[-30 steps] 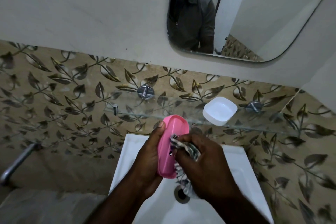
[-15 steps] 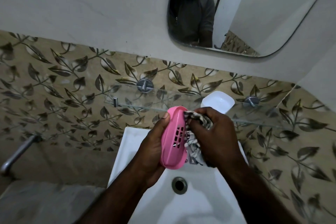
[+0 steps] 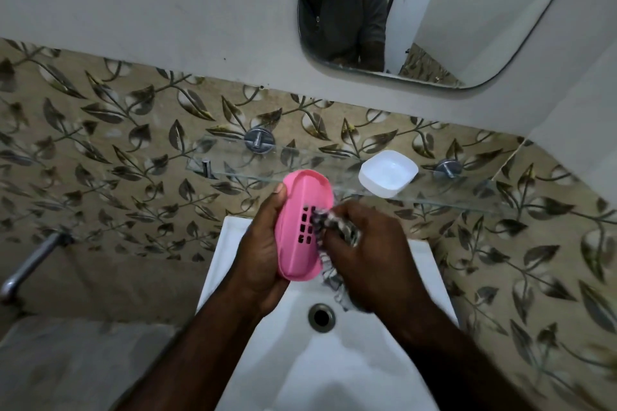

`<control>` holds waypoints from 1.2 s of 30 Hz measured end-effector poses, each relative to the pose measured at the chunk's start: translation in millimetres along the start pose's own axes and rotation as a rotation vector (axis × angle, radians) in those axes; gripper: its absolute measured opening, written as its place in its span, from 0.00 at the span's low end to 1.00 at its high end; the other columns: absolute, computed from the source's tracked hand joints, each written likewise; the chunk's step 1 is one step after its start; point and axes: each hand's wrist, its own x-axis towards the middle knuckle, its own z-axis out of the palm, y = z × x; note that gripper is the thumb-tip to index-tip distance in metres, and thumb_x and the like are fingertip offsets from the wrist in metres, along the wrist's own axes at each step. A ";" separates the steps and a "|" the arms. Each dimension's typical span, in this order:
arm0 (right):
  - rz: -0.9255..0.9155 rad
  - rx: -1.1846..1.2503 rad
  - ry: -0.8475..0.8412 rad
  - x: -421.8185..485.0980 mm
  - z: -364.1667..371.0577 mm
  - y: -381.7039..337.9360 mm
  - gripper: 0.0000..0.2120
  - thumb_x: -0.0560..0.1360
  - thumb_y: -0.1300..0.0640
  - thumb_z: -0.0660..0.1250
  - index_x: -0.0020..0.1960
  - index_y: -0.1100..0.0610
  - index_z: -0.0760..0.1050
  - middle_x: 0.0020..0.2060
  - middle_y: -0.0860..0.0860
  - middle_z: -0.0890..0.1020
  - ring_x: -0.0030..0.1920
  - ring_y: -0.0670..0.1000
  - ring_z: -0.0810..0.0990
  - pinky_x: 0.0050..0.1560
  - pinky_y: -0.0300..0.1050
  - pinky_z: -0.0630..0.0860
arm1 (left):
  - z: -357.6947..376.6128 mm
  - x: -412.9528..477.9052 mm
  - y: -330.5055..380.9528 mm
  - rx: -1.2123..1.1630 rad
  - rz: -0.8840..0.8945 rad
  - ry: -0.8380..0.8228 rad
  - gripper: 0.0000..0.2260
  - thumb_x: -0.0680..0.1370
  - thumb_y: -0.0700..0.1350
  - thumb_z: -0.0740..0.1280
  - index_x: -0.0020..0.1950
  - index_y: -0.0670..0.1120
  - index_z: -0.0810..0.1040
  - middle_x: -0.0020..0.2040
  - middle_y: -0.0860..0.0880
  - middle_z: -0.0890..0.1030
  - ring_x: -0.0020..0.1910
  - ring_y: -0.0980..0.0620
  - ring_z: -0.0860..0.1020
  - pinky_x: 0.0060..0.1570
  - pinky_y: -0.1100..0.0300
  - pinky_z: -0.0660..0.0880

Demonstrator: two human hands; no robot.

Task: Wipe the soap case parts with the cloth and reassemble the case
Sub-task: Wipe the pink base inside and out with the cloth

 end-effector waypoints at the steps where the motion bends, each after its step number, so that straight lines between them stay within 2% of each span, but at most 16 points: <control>1: 0.020 0.038 -0.089 -8.9 3.5 -1.7 0.02 0.71 0.57 0.69 0.43 0.51 0.80 0.37 0.45 0.83 0.38 0.42 0.80 0.41 0.43 0.77 | -2.0 0.4 2.6 -0.020 0.012 0.028 0.28 0.73 0.61 0.59 0.65 0.43 0.76 0.50 0.41 0.83 0.48 0.45 0.81 0.45 0.50 0.79; 4: 0.033 0.186 -0.238 -19.6 2.2 -11.8 0.04 0.70 0.59 0.71 0.42 0.50 0.82 0.37 0.43 0.85 0.39 0.40 0.82 0.43 0.41 0.78 | -5.6 -1.3 8.5 -0.044 -0.003 0.052 0.31 0.73 0.62 0.58 0.66 0.41 0.74 0.53 0.38 0.83 0.50 0.42 0.81 0.50 0.48 0.79; 6: 0.001 0.290 -0.176 -9.6 -5.2 -17.5 0.06 0.70 0.60 0.73 0.41 0.49 0.82 0.37 0.42 0.85 0.39 0.40 0.83 0.43 0.38 0.78 | -3.5 -4.8 7.0 -0.030 -0.018 0.035 0.28 0.76 0.61 0.57 0.65 0.41 0.75 0.54 0.38 0.83 0.51 0.42 0.82 0.49 0.48 0.80; 9: -0.061 0.216 0.044 11.4 -14.6 -19.2 0.03 0.72 0.56 0.72 0.46 0.50 0.81 0.38 0.43 0.84 0.40 0.42 0.82 0.44 0.44 0.80 | 1.1 -9.5 1.5 -0.021 0.016 -0.022 0.21 0.76 0.57 0.59 0.57 0.46 0.82 0.50 0.42 0.85 0.47 0.46 0.83 0.46 0.51 0.79; 11: -0.040 0.139 0.103 13.4 -14.7 -16.4 0.03 0.73 0.56 0.71 0.46 0.50 0.81 0.38 0.43 0.84 0.40 0.41 0.82 0.43 0.46 0.80 | 3.5 -11.2 2.4 -0.020 0.059 -0.046 0.18 0.74 0.57 0.60 0.51 0.48 0.84 0.45 0.45 0.85 0.42 0.50 0.83 0.43 0.54 0.80; 13: -0.020 0.099 0.025 2.8 -11.7 -14.3 0.02 0.72 0.56 0.71 0.43 0.50 0.80 0.37 0.43 0.83 0.39 0.40 0.81 0.42 0.48 0.80 | 3.3 -12.0 5.3 -0.049 0.068 -0.042 0.20 0.73 0.57 0.60 0.55 0.46 0.81 0.43 0.44 0.86 0.41 0.50 0.84 0.40 0.56 0.81; 16: -0.084 0.125 -0.168 -20.5 -4.5 -22.5 0.06 0.70 0.59 0.71 0.44 0.49 0.81 0.40 0.43 0.84 0.43 0.40 0.82 0.46 0.47 0.79 | 3.8 -10.5 8.0 -0.100 0.035 0.001 0.27 0.73 0.60 0.60 0.61 0.41 0.78 0.48 0.39 0.84 0.45 0.45 0.83 0.46 0.50 0.81; 18: -0.214 0.129 -0.131 -20.7 -4.1 -31.5 0.09 0.69 0.60 0.71 0.46 0.49 0.82 0.42 0.43 0.84 0.45 0.40 0.81 0.48 0.41 0.77 | 6.4 -10.3 8.0 -0.112 0.014 -0.001 0.27 0.74 0.59 0.61 0.57 0.38 0.80 0.49 0.37 0.83 0.46 0.43 0.83 0.50 0.49 0.80; 20: -0.263 0.130 -0.004 -7.3 -9.8 -35.7 0.09 0.69 0.58 0.70 0.48 0.48 0.82 0.43 0.43 0.84 0.45 0.41 0.81 0.48 0.38 0.76 | 9.5 -10.7 6.0 -0.117 -0.001 -0.049 0.24 0.74 0.58 0.61 0.54 0.39 0.82 0.50 0.38 0.84 0.48 0.43 0.83 0.50 0.50 0.80; 23: -0.157 0.131 0.177 16.5 -20.4 -28.9 0.08 0.72 0.57 0.70 0.50 0.48 0.81 0.42 0.43 0.83 0.44 0.42 0.81 0.46 0.40 0.77 | 11.4 -12.3 5.7 -0.095 0.049 -0.084 0.19 0.74 0.57 0.60 0.51 0.47 0.85 0.48 0.42 0.85 0.45 0.47 0.84 0.43 0.53 0.81; 27: 0.004 0.132 0.207 25.0 -19.8 -19.7 0.06 0.72 0.59 0.70 0.44 0.48 0.78 0.37 0.40 0.82 0.41 0.37 0.79 0.40 0.32 0.73 | 16.7 -14.7 7.1 -0.021 0.091 -0.100 0.16 0.73 0.56 0.60 0.47 0.50 0.85 0.42 0.46 0.86 0.39 0.51 0.84 0.37 0.56 0.80; 29: 0.036 0.163 0.221 23.8 -17.6 -22.1 0.06 0.72 0.59 0.70 0.42 0.48 0.78 0.36 0.41 0.82 0.40 0.38 0.80 0.39 0.32 0.73 | 19.0 -15.1 6.5 -0.015 0.080 -0.115 0.16 0.74 0.55 0.60 0.48 0.49 0.84 0.42 0.46 0.86 0.40 0.51 0.84 0.36 0.59 0.80; 32: -0.133 0.114 0.116 13.4 -13.4 -33.2 0.07 0.71 0.59 0.71 0.46 0.49 0.79 0.41 0.44 0.81 0.42 0.42 0.80 0.44 0.40 0.77 | 17.2 -11.0 11.2 -0.017 0.006 -0.086 0.19 0.76 0.56 0.60 0.52 0.45 0.84 0.49 0.42 0.85 0.48 0.47 0.84 0.47 0.54 0.81; 34: -0.295 0.033 -0.031 1.9 -9.7 -39.2 0.11 0.69 0.60 0.72 0.49 0.48 0.80 0.44 0.44 0.80 0.44 0.42 0.78 0.46 0.36 0.74 | 13.0 -7.7 14.6 -0.053 -0.056 -0.052 0.24 0.75 0.58 0.62 0.56 0.39 0.82 0.49 0.38 0.84 0.49 0.43 0.83 0.52 0.50 0.79; 36: -0.404 -0.029 -0.129 -2.0 -8.4 -38.4 0.13 0.68 0.60 0.72 0.51 0.48 0.80 0.45 0.44 0.79 0.44 0.42 0.78 0.45 0.35 0.73 | 9.4 -4.7 16.6 -0.068 -0.063 -0.027 0.28 0.74 0.59 0.63 0.59 0.36 0.79 0.48 0.36 0.83 0.48 0.41 0.83 0.54 0.48 0.77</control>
